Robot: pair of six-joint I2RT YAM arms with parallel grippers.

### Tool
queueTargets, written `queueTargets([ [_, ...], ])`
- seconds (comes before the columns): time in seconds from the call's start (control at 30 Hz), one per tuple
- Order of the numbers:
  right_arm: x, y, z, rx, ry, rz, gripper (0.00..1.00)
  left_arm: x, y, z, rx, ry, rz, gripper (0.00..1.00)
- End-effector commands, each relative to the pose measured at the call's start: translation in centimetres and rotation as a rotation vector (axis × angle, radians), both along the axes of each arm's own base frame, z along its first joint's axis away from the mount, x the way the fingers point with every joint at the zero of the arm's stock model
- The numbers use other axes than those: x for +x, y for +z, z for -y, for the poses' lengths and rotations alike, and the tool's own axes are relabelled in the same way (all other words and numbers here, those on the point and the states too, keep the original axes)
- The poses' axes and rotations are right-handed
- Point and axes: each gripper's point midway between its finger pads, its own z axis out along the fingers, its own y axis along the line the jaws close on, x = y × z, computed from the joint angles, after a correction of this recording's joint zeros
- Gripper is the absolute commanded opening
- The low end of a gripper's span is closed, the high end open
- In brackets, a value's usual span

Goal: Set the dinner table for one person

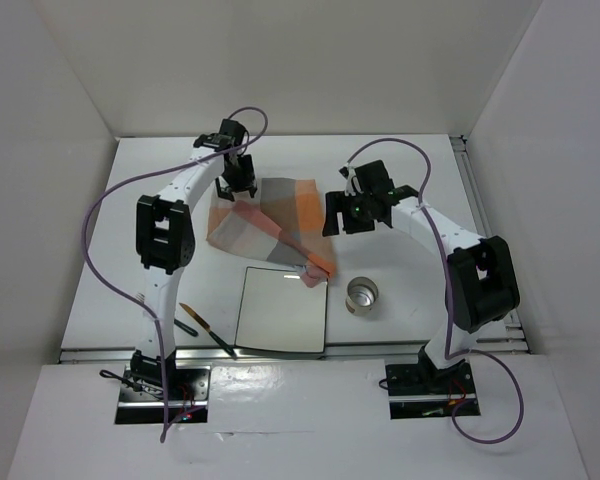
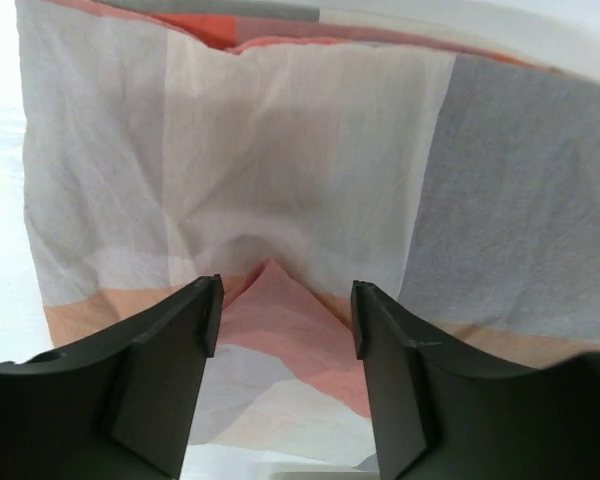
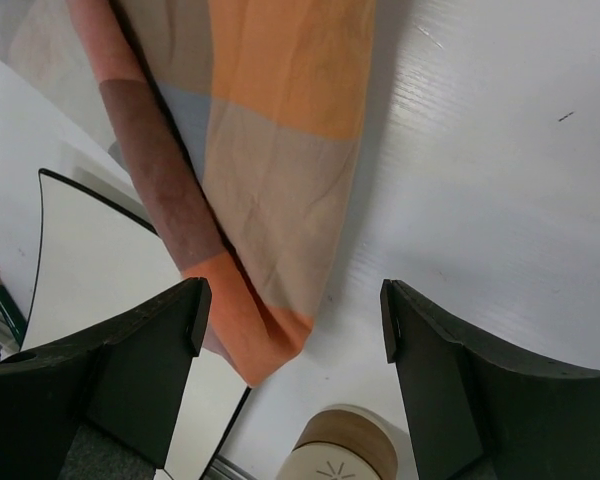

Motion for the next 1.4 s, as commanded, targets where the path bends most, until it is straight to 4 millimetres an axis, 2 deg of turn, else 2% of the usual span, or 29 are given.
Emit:
queueTargets([
  [0.0, 0.3, 1.4, 0.1, 0.009, -0.015, 0.046, 0.81, -1.0, -1.6, 0.3, 0.04, -0.021, -0.053, 0.69],
  [0.17, 0.1, 1.1, 0.3, 0.002, -0.008, 0.041, 0.81, -1.7, -2.3, 0.0, 0.06, -0.027, -0.082, 0.58],
  [0.2, 0.1, 1.1, 0.3, 0.002, -0.008, 0.041, 0.81, -1.4, -1.8, 0.0, 0.055, -0.026, -0.063, 0.58],
  [0.27, 0.0, 0.9, 0.3, 0.002, -0.008, 0.041, 0.81, -1.7, -2.1, -0.1, 0.061, -0.035, -0.073, 0.59],
  [0.3, 0.0, 0.8, 0.3, 0.002, -0.008, 0.041, 0.81, -1.9, -2.1, -0.1, 0.063, -0.035, -0.081, 0.65],
  [0.37, 0.1, 0.8, 0.4, -0.005, -0.014, 0.044, 0.81, -2.2, -2.7, -0.4, 0.077, -0.032, -0.102, 0.65],
  [0.4, 0.1, 0.8, 0.4, -0.005, -0.014, 0.044, 0.81, -2.1, -2.2, -0.4, 0.074, -0.032, -0.092, 0.59],
  [0.43, 0.1, 0.8, 0.4, -0.005, -0.014, 0.044, 0.81, -2.3, -2.0, -0.4, 0.074, -0.032, -0.092, 0.47],
  [0.47, 0.1, 0.8, 0.4, -0.005, -0.014, 0.044, 0.81, -2.3, -1.9, -0.4, 0.073, -0.032, -0.084, 0.43],
  [0.57, 0.1, 0.8, 0.4, -0.005, -0.014, 0.044, 0.81, -2.1, -0.7, -0.5, 0.072, -0.019, -0.059, 0.23],
  [0.63, 0.1, 0.5, 0.4, -0.008, -0.014, 0.036, 0.81, -2.0, 0.8, -0.5, 0.064, -0.018, -0.029, 0.15],
  [0.83, -1.0, 0.0, -0.5, -0.017, 0.041, 0.025, 0.96, -2.7, 1.7, -1.0, 0.088, -0.009, -0.036, 0.0],
  [0.97, -2.3, -1.5, -0.4, -0.062, 0.057, -0.018, 0.98, -3.0, 3.2, -1.3, 0.091, -0.005, -0.013, 0.0],
  [1.0, -2.6, -1.4, -0.9, -0.053, 0.074, -0.022, 0.98, -3.1, 3.2, -1.3, 0.091, -0.005, -0.013, 0.0],
  [1.07, -4.0, -2.3, -1.5, -0.055, 0.106, -0.051, 0.98, -3.0, 4.7, -1.5, 0.091, 0.001, 0.018, 0.0],
  [1.13, -5.1, -2.2, -2.7, -0.022, 0.139, -0.047, 0.98, -3.0, 5.3, -1.5, 0.089, 0.001, 0.03, 0.0],
  [1.2, -5.2, -1.9, -3.2, 0.0, 0.125, -0.04, 0.97, -3.1, 5.7, -1.5, 0.09, -0.007, 0.039, 0.0],
  [1.37, -6.1, -2.5, -4.3, 0.027, 0.109, -0.065, 0.9, -2.9, 6.9, -1.5, 0.084, -0.005, 0.066, 0.0],
])
